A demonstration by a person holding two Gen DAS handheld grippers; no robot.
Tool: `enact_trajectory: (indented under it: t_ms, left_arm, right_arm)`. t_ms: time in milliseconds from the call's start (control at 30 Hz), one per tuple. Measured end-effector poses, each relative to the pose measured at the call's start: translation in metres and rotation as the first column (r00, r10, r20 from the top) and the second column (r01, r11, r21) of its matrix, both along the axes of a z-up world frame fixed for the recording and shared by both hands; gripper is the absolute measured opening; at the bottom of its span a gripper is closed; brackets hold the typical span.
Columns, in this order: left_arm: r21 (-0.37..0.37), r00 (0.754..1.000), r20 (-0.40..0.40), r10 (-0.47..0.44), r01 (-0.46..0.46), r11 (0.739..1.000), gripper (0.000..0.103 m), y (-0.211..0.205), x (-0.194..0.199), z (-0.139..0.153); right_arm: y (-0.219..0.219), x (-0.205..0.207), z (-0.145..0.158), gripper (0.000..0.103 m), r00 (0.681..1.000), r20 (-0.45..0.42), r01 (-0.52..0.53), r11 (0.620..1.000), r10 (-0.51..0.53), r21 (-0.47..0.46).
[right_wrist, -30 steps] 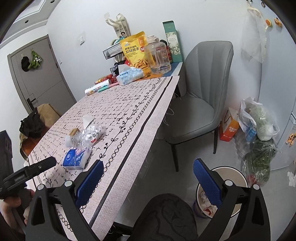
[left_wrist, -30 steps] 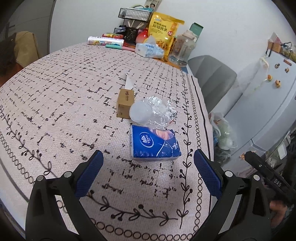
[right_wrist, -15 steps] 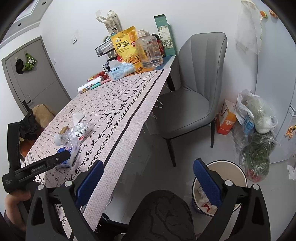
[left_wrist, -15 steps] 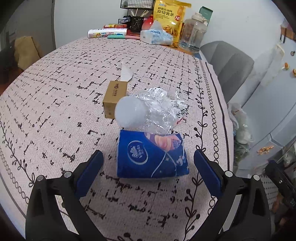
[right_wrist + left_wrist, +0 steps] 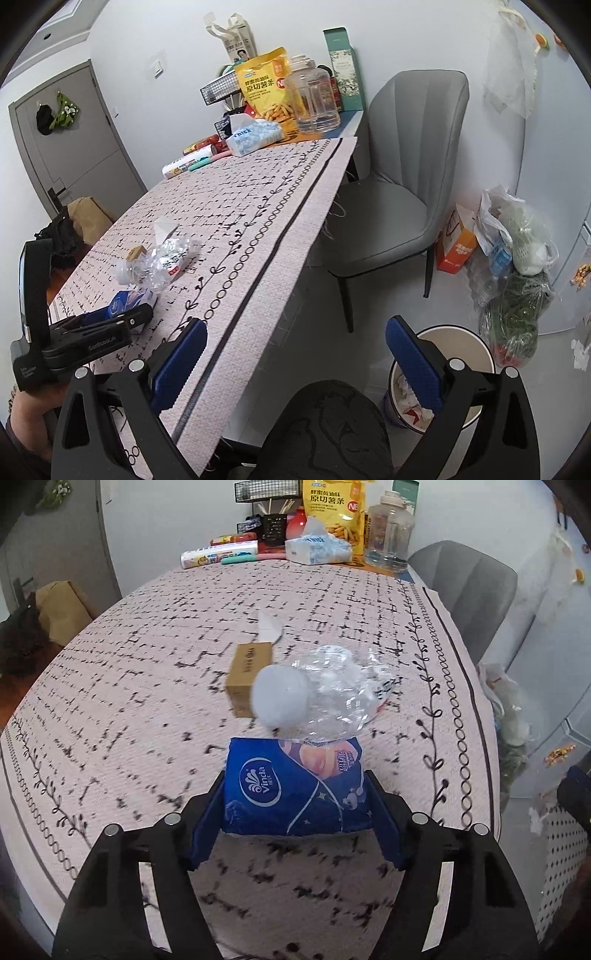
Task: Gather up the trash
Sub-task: 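Grasp the blue tissue pack with the left tool and lift it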
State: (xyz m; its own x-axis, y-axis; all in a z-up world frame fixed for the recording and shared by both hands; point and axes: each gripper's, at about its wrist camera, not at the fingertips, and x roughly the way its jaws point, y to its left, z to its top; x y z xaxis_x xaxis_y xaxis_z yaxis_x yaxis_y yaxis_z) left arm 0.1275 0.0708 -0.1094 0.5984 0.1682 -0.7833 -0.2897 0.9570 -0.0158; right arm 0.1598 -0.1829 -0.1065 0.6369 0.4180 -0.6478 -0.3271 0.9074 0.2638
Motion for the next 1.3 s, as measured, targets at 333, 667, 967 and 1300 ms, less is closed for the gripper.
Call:
enact_trajectory:
  t_ms: [333,667,967,1300]
  left_arm:
    - [-0.095,0.992,0.096,0.085,-0.076,0.993,0.067,0.044,-0.04,0.014]
    - [-0.156,0.971,0.171,0.168,-0.142,0.977,0.068,0.083,-0.064,0.026]
    - [-0.203,0.956,0.196,0.218,-0.178,0.963,0.068,0.106,-0.075,0.024]
    - [-0.215,0.948,0.199,0.25,-0.207,0.954,0.068,0.113,-0.08,0.021]
  right_arm:
    - [0.035,-0.005,0.008,0.095,0.997,0.017,-0.073,0.997,0.074,-0.03]
    - [0.098,-0.006,0.026,0.095,0.979,0.061,-0.191,0.979,0.195,-0.067]
    - [0.152,0.004,0.032,0.092,0.953,0.086,-0.278,0.951,0.291,-0.138]
    - [0.203,0.01,0.028,0.092,0.92,0.097,-0.354,0.91,0.381,-0.214]
